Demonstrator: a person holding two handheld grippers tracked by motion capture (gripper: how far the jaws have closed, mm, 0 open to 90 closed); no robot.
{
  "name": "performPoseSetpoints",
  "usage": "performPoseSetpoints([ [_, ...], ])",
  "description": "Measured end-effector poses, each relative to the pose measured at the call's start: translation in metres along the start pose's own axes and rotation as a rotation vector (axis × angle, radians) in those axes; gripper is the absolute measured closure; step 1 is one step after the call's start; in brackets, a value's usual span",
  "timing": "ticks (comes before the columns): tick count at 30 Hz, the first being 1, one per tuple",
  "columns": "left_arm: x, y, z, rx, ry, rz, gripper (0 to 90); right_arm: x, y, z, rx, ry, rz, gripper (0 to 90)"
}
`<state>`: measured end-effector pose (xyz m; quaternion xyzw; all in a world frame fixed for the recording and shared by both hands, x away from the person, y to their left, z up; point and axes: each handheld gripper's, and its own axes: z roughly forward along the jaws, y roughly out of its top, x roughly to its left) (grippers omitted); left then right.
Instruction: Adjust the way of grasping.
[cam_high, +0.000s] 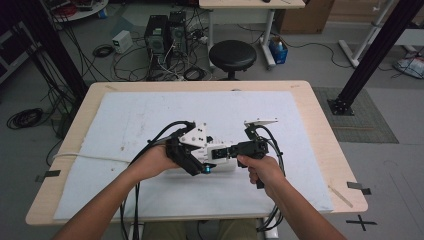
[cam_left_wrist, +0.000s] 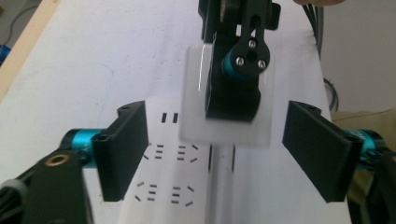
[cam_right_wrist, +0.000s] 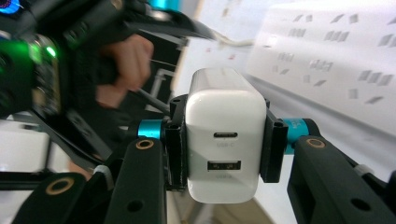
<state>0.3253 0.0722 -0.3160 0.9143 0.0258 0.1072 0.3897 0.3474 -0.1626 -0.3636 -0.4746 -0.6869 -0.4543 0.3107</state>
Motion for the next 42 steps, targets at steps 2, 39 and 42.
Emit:
performPoseSetpoints([
  [2, 0.001, -0.004, -0.004, 0.008, -0.008, -0.022, 21.2, -0.002, -0.001, -0.004, -0.003, -0.03, -0.028, 61.7],
  [39, 0.046, -0.108, -0.097, 0.456, 0.112, -0.3, 21.2, 0.026, -0.008, -0.113, 0.352, -0.93, -0.748, 61.7],
  [42, 0.046, -0.109, -0.101, 0.45, 0.131, -0.307, 21.1, 0.026, -0.007, -0.114, 0.358, -0.931, -0.746, 61.6],
])
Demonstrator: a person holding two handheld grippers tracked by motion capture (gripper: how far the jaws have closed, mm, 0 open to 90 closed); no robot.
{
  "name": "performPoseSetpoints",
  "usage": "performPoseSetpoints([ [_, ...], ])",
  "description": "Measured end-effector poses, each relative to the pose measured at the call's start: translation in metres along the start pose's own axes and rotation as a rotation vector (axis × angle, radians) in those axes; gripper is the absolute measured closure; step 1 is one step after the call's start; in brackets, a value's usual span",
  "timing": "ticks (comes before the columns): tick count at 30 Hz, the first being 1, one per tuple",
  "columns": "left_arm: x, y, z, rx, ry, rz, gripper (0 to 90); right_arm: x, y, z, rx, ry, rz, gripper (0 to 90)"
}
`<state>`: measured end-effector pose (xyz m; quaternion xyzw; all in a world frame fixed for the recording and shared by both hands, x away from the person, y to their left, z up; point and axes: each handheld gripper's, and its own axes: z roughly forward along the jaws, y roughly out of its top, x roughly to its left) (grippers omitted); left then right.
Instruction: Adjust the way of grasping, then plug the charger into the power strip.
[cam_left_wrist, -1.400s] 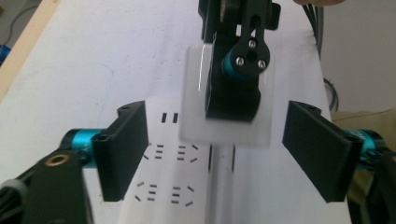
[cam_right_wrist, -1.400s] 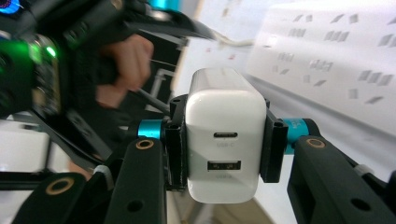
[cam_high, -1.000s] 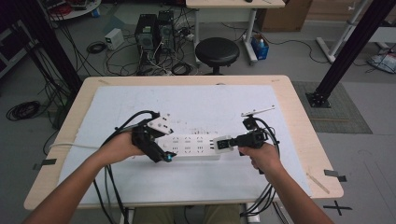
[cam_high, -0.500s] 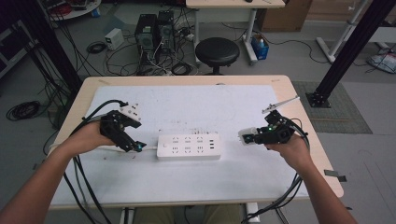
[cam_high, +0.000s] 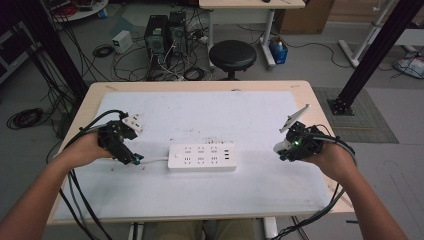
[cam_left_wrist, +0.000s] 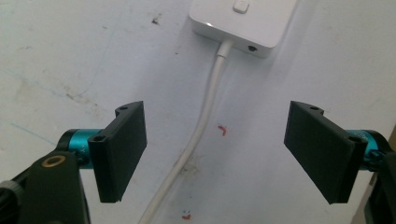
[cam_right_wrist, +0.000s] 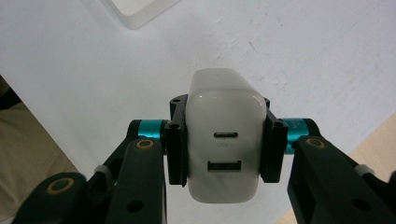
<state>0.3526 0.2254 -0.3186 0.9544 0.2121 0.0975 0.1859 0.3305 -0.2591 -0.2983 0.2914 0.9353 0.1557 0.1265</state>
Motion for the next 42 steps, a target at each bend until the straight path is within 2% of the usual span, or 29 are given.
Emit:
performPoseSetpoints([
  [5, -0.003, 0.001, -0.006, -0.035, -0.007, 0.016, 21.2, -0.002, -0.002, -0.001, 0.008, -0.011, 0.003, 61.6],
  [8, -0.004, 0.001, -0.006, -0.044, -0.01, 0.011, 21.1, -0.001, 0.0, -0.001, 0.004, -0.008, 0.005, 61.6],
  [12, -0.005, 0.0, -0.005, -0.043, -0.017, 0.008, 21.2, 0.001, 0.004, 0.0, 0.0, -0.008, -0.01, 61.6],
  [15, -0.004, -0.001, -0.002, -0.011, -0.057, -0.005, 21.1, 0.007, 0.013, 0.0, -0.003, 0.003, -0.024, 61.7],
  [16, -0.004, -0.001, -0.001, -0.003, -0.06, -0.007, 21.1, 0.012, 0.022, 0.0, -0.003, 0.009, -0.046, 61.7],
  [17, -0.004, -0.001, 0.001, 0.0, -0.057, -0.004, 21.1, 0.012, 0.022, 0.0, -0.003, 0.009, -0.046, 61.7],
  [21, -0.003, -0.003, 0.008, 0.004, -0.063, -0.01, 21.2, 0.018, 0.046, 0.003, -0.008, 0.039, -0.088, 61.6],
  [22, -0.003, -0.004, 0.011, 0.008, -0.059, -0.001, 21.2, 0.021, 0.059, 0.005, -0.015, 0.053, -0.112, 61.6],
  [23, -0.003, -0.004, 0.012, 0.013, -0.059, 0.003, 21.2, 0.021, 0.059, 0.005, -0.015, 0.053, -0.112, 61.6],
  [24, -0.004, -0.004, 0.015, 0.014, -0.053, 0.002, 21.1, 0.023, 0.073, 0.008, -0.02, 0.065, -0.138, 61.7],
  [26, -0.005, -0.005, 0.019, 0.025, -0.05, 0.004, 21.1, 0.025, 0.079, 0.009, -0.017, 0.068, -0.145, 61.6],
  [29, -0.007, -0.006, 0.022, 0.016, -0.054, 0.013, 21.1, 0.03, 0.1, 0.016, -0.017, 0.092, -0.197, 61.7],
  [31, -0.011, -0.006, 0.023, -0.012, -0.05, -0.004, 21.1, 0.03, 0.111, 0.022, -0.004, 0.095, -0.219, 61.7],
  [34, -0.013, -0.005, 0.021, -0.021, -0.047, 0.03, 21.2, 0.03, 0.126, 0.036, 0.01, 0.116, -0.246, 61.7],
  [39, -0.015, -0.003, 0.022, -0.041, -0.044, 0.037, 21.2, 0.037, 0.142, 0.064, 0.078, 0.127, -0.298, 61.7],
  [42, -0.015, -0.003, 0.024, -0.033, -0.046, 0.046, 21.1, 0.045, 0.15, 0.077, 0.087, 0.152, -0.336, 61.7],
])
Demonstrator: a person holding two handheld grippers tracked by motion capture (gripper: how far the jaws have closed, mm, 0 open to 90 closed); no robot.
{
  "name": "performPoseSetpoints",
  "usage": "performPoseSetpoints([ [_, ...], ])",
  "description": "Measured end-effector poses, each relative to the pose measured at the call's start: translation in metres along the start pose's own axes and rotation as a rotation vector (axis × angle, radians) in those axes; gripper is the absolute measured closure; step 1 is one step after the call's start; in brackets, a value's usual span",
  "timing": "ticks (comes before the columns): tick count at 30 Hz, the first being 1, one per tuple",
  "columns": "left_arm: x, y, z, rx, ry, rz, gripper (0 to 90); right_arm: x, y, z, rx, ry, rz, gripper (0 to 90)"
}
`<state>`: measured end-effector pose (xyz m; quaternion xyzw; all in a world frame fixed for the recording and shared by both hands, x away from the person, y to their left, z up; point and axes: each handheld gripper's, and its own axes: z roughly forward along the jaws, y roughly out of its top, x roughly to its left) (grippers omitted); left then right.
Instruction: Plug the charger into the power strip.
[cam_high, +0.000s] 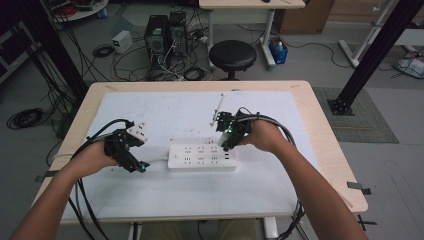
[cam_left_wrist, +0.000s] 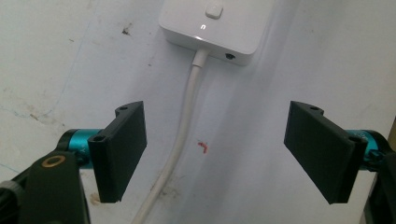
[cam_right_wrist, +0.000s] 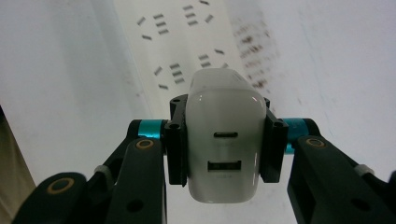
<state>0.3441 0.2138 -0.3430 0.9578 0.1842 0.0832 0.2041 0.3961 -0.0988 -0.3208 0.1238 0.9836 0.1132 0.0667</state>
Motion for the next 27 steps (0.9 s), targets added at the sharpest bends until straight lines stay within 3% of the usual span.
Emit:
performPoseSetpoints([
  [5, -0.002, -0.002, 0.002, 0.006, 0.01, 0.009, 21.1, 0.003, 0.015, 0.018, 0.056, 0.015, -0.035, 61.8],
  [9, -0.003, -0.004, 0.002, -0.001, 0.01, 0.003, 21.1, 0.001, 0.022, 0.027, 0.049, 0.024, -0.062, 61.8],
  [18, -0.001, -0.01, 0.001, -0.003, 0.015, -0.009, 21.1, 0.0, 0.033, 0.041, 0.103, 0.035, -0.12, 61.8],
  [20, -0.001, -0.011, 0.001, -0.004, 0.015, -0.01, 21.2, 0.001, 0.034, 0.043, 0.115, 0.022, -0.155, 61.8],
  [24, -0.002, -0.011, 0.002, -0.015, 0.013, -0.019, 21.2, 0.005, 0.034, 0.046, 0.113, 0.004, -0.273, 61.8],
  [25, -0.001, -0.011, 0.002, -0.008, 0.013, -0.011, 21.1, 0.004, 0.034, 0.046, 0.12, 0.004, -0.269, 61.9],
  [27, -0.001, -0.012, 0.002, -0.02, 0.011, -0.021, 21.2, 0.002, 0.038, 0.047, 0.147, 0.017, -0.202, 61.9],
])
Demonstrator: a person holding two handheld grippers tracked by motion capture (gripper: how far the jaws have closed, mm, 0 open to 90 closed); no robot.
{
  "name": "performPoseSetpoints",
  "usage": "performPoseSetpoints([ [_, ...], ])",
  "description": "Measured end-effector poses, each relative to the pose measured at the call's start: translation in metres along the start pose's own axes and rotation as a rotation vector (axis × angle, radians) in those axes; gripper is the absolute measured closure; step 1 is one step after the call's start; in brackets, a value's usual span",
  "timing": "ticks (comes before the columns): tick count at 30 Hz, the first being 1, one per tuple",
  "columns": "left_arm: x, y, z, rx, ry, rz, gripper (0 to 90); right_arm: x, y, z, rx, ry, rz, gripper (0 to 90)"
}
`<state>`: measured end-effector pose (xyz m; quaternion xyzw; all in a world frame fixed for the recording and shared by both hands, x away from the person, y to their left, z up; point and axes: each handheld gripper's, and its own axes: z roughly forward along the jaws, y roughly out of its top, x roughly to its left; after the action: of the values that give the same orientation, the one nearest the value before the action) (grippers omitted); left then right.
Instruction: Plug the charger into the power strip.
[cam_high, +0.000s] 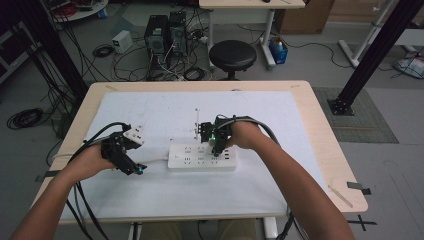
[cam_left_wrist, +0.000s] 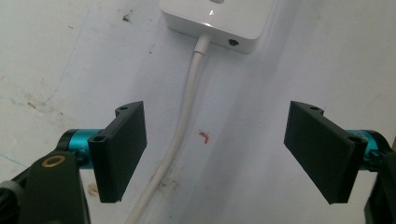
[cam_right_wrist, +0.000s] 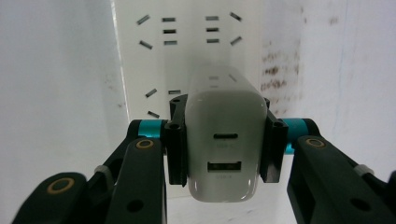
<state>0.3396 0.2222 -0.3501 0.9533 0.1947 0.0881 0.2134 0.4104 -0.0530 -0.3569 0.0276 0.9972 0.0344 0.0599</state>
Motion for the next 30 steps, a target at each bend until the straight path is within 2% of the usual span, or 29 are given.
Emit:
performPoseSetpoints([
  [1, 0.0, 0.0, 0.0, 0.003, 0.001, 0.006, 21.2, 0.0, 0.001, 0.0, 0.011, 0.007, 0.023, 61.9],
  [3, 0.0, -0.001, 0.0, 0.009, -0.001, 0.01, 21.2, 0.0, 0.005, 0.0, 0.027, 0.002, 0.026, 62.0],
  [6, 0.0, -0.002, 0.001, 0.007, -0.001, 0.009, 21.2, 0.003, 0.009, 0.001, 0.056, -0.016, 0.019, 62.2],
  [9, -0.001, -0.003, 0.003, -0.001, -0.004, -0.003, 21.2, 0.002, 0.013, 0.002, 0.075, -0.012, -0.003, 62.2],
  [12, 0.0, -0.003, 0.001, 0.001, -0.005, 0.008, 21.2, 0.001, 0.018, 0.006, 0.107, -0.007, -0.021, 62.3],
  [13, -0.001, -0.003, 0.001, -0.012, -0.005, -0.005, 21.2, 0.002, 0.018, 0.008, 0.103, -0.01, -0.037, 62.3],
  [14, 0.0, -0.004, 0.0, -0.004, -0.002, 0.01, 21.2, 0.0, 0.018, 0.007, 0.108, 0.002, -0.023, 62.4],
  [17, 0.0, -0.006, 0.0, -0.012, -0.002, 0.007, 21.2, -0.005, 0.014, 0.008, 0.083, 0.032, 0.0, 62.4],
  [22, 0.001, -0.008, 0.002, -0.017, -0.007, -0.001, 21.2, -0.006, 0.017, 0.009, 0.108, 0.043, 0.004, 62.5],
  [24, 0.001, -0.008, 0.002, -0.015, -0.008, 0.002, 21.2, -0.006, 0.019, 0.01, 0.121, 0.037, -0.011, 62.5],
  [25, 0.002, -0.008, 0.001, -0.015, -0.009, 0.003, 21.2, -0.003, 0.021, 0.014, 0.136, 0.016, -0.042, 62.5],
  [27, 0.002, -0.009, 0.0, -0.02, -0.009, 0.0, 21.2, 0.0, 0.027, 0.015, 0.163, 0.006, -0.051, 62.5],
  [30, 0.003, -0.009, 0.0, -0.017, -0.006, 0.0, 21.2, 0.0, 0.026, 0.016, 0.159, 0.008, -0.048, 62.5],
])
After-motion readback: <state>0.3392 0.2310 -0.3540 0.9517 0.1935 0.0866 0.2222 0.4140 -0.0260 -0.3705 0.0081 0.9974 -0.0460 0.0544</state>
